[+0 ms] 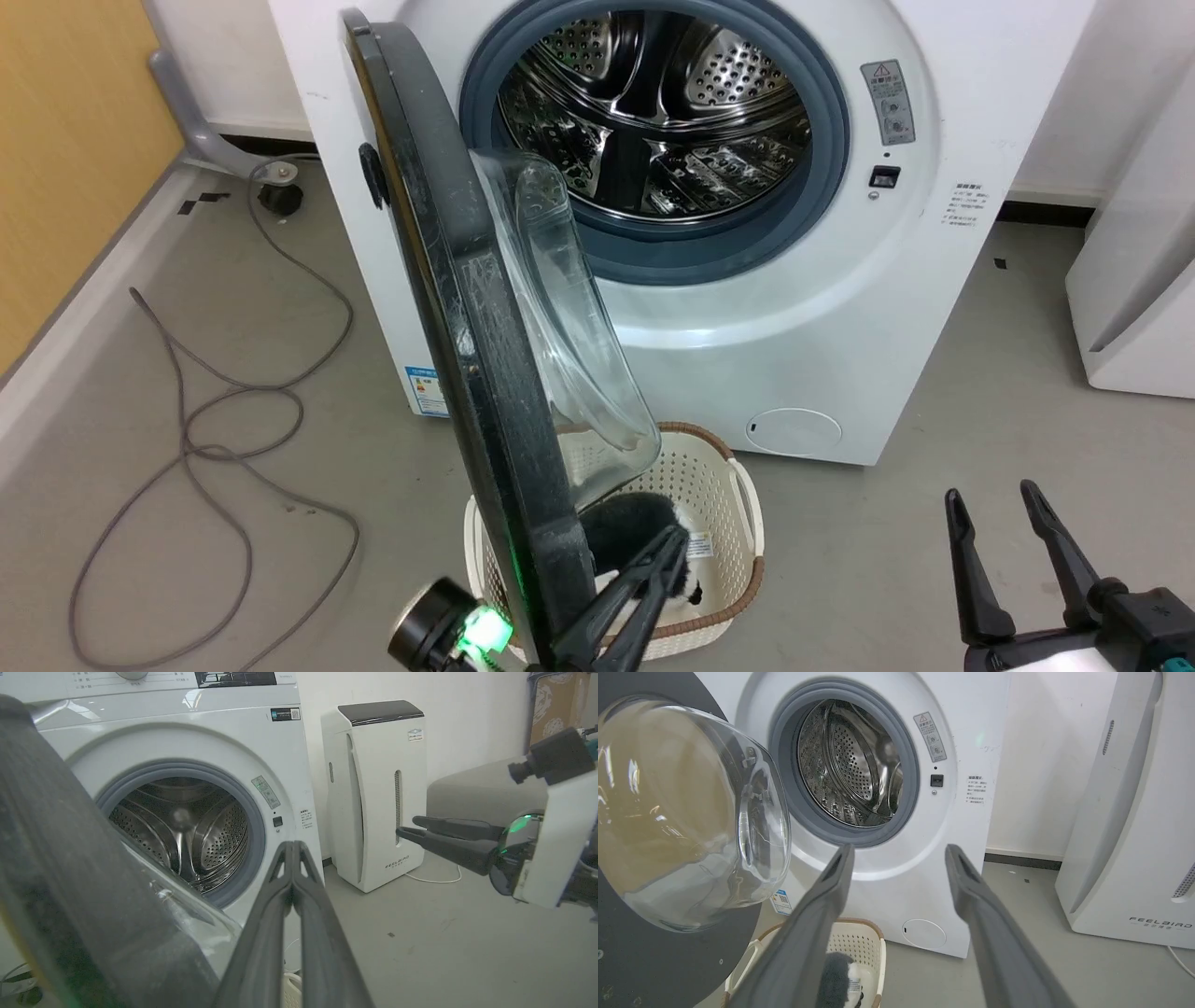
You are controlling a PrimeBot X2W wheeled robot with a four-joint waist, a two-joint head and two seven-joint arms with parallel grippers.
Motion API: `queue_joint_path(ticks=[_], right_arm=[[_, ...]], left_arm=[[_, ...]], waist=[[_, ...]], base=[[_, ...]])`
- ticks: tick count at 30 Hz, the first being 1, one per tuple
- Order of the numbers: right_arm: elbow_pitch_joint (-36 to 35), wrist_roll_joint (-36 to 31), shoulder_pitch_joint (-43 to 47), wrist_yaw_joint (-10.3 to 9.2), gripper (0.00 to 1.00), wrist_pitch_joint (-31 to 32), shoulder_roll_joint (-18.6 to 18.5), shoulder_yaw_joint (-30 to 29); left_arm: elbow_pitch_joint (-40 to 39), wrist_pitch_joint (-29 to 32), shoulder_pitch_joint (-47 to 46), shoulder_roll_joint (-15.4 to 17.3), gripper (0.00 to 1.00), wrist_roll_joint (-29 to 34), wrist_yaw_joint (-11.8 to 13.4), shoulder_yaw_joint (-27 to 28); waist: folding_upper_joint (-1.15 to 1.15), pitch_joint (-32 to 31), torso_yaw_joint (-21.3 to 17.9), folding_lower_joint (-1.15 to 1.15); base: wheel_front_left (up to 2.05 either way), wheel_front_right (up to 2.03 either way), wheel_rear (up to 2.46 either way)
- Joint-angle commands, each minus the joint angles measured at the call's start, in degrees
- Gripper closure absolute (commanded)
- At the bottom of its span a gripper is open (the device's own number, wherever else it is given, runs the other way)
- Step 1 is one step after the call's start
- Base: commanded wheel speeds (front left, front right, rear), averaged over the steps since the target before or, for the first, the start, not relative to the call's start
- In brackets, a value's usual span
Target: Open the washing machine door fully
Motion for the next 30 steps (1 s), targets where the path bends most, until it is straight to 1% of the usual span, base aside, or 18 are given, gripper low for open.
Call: queue_joint_path(ticks=[1,7,15,22,30], right_arm=[[0.1,-0.3,0.2,0.03,0.00,-0.2,0.3,0.1],[0.4,-0.5,0.2,0.03,0.00,-0.2,0.3,-0.1],[0.7,-0.1,0.5,0.03,0.00,-0.2,0.3,-0.4],[0.8,0.3,0.6,0.03,0.00,-0.2,0.3,-0.4],[0.7,0.7,0.6,0.03,0.00,-0.2,0.3,-0.4]], left_arm=[[1.6,-0.2,0.7,0.4,1.00,-0.7,0.5,0.3],[6.2,-0.2,0.9,0.4,1.00,-1.5,1.7,1.1],[7.8,-0.2,1.5,1.0,1.00,-2.4,2.8,1.8],[7.7,-0.2,1.9,1.6,1.00,-2.8,3.4,2.1],[6.5,-0.2,3.2,2.6,1.00,-3.1,4.2,2.4]], waist=[[0.00,0.1,0.0,0.00],[0.00,0.3,0.6,0.00],[0.00,0.3,3.1,0.00],[0.00,0.3,7.3,0.00],[0.00,1.2,13.6,0.00]], base=[[0.00,0.00,0.00],[0.00,0.00,0.00],[0.00,0.00,0.00],[0.00,0.00,0.00],[0.00,0.00,0.00]])
